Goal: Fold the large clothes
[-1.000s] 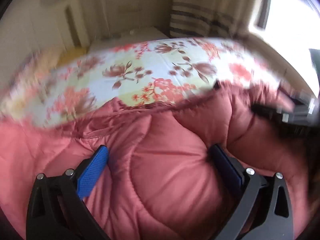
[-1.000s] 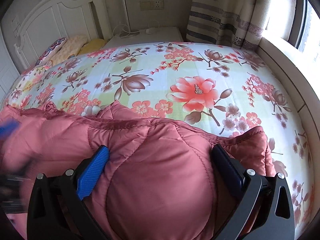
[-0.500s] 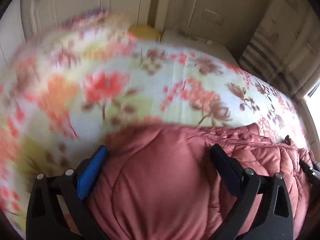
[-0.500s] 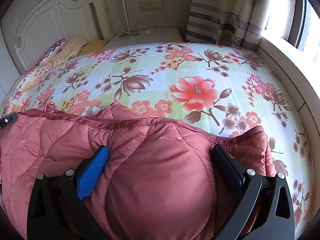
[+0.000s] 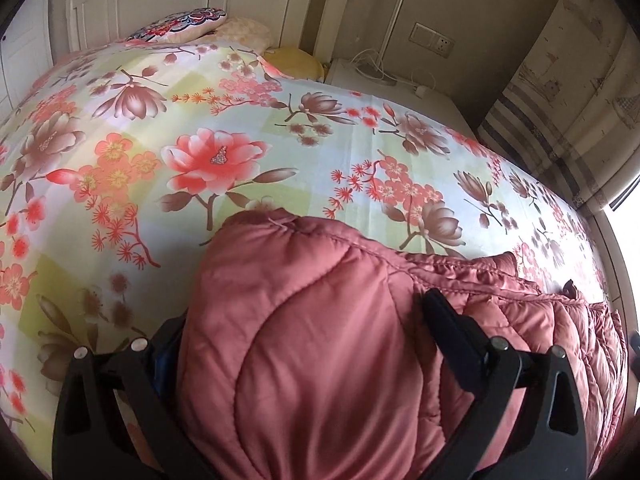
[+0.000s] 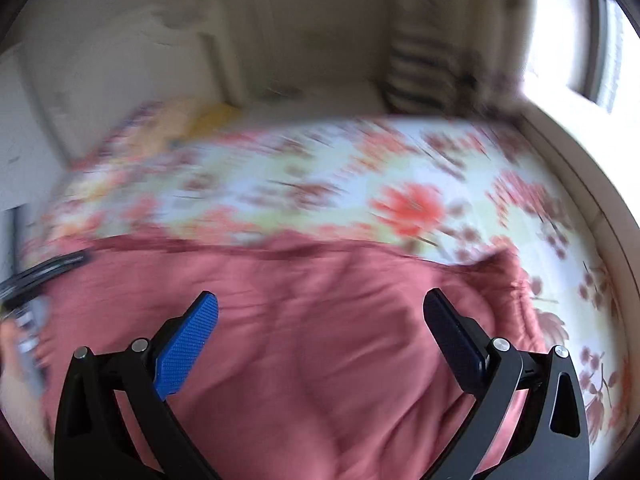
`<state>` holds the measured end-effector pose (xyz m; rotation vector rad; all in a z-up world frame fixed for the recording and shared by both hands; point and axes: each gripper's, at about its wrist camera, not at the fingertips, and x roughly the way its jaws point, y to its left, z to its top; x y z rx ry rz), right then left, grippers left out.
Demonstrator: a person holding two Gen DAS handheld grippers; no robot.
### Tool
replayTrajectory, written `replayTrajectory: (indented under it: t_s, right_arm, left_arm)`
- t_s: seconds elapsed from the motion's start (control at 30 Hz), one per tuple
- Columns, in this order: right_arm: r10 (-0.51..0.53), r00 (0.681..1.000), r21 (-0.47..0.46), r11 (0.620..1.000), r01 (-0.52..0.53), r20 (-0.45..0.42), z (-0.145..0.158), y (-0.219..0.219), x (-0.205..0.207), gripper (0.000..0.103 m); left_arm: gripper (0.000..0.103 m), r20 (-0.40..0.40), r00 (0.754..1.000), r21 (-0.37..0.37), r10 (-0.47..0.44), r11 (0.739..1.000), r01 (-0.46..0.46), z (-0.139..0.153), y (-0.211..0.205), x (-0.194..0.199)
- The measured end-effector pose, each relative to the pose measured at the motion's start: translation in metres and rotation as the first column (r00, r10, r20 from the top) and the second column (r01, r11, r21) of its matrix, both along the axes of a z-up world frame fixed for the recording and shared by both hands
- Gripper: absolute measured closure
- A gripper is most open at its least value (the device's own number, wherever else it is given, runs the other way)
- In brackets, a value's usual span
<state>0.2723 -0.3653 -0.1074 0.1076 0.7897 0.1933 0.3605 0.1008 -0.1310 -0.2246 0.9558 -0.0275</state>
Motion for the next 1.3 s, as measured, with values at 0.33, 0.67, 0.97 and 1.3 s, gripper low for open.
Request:
replayTrajectory:
  t_s: [0.33,0.67,0.97,1.3]
  right_arm:
    - [0.248,0.969,-0.082,0.966,-0.247,0.003,-0.039,0.07,-0.042,0.005]
    - [-0.196,0.98,0.043,0.98,0.196,-0.02,-0.039,-0.106,-0.082,0.005]
    - [-0.181,0.982,0.411,0.892,0.188,-0.057,-0.054,-0.177,-0.181,0.005]
    - [0.06,0.984,0.537,0.842,0.042,-0.171,-0.08,-0.12,-0.238,0.005]
  left_arm:
    - [0.002,0.0,1.0,-0.007,0.0,1.0,0.0,0.0,0.0,-0.001]
    - [0.002,0.172,0.982,0.066,0.078,0.994,-0.09,0.04,-0.005,-0.029]
    - [0.002,0.299,0.897,0.297,-0.326,0.925,0.237,0.076,-0.127,-0.08]
    - [0.002,0.071,0.927,0.244,-0.368,0.908,0.341,0.007,-0.148,-0.048]
